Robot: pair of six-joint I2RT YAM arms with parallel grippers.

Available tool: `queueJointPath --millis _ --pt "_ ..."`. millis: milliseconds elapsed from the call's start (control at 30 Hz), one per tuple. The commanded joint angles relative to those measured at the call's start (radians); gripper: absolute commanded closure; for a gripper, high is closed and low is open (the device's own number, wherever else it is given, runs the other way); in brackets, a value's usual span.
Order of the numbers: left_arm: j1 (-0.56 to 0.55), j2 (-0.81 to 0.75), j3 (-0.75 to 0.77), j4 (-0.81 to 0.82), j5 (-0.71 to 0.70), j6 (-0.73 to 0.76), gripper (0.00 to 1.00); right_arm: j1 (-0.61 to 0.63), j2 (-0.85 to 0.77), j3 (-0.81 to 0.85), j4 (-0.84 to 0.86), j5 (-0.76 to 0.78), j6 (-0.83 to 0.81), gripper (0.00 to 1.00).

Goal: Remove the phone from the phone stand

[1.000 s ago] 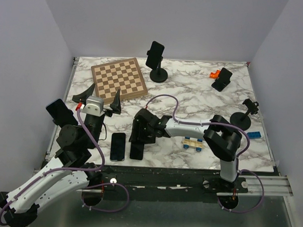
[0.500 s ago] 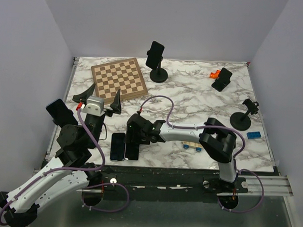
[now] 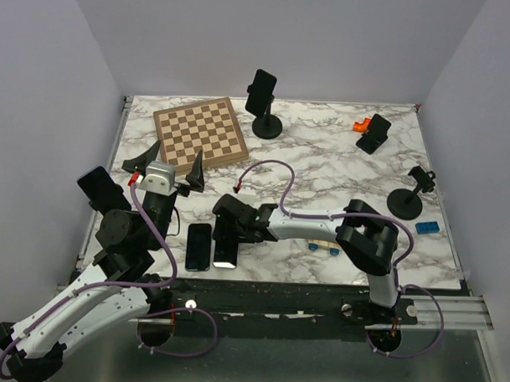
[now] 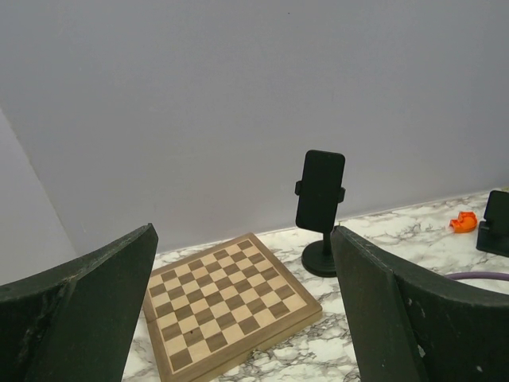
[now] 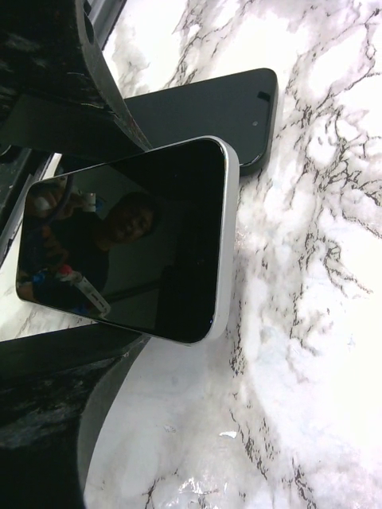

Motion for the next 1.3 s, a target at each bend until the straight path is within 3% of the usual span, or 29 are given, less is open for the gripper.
queueJointPath --millis 0,467,800,967,1267 --pt "-0.005 0.001 -0.001 0.007 -0.001 0.001 0.01 0.003 0.05 -0.027 -0.125 0.068 -0.014 0.38" --pt "-0.005 0.0 0.002 0.009 -0.001 0.002 0.02 0.028 0.097 0.006 -0.165 0.105 -0.018 0.04" --pt "-0.005 0.005 0.001 0.006 0.003 -0.002 0.01 0.029 0.065 0.017 -0.177 0.122 -0.025 0.04" --pt "-0.005 0.002 0.003 0.004 0.002 -0.008 0.02 0.03 -0.041 -0.056 -0.079 0.158 -0.094 0.01" --pt "-0.005 -0.015 0.002 -0.001 0.004 -0.013 0.02 0.012 -0.278 -0.187 0.096 0.383 -0.286 0.0"
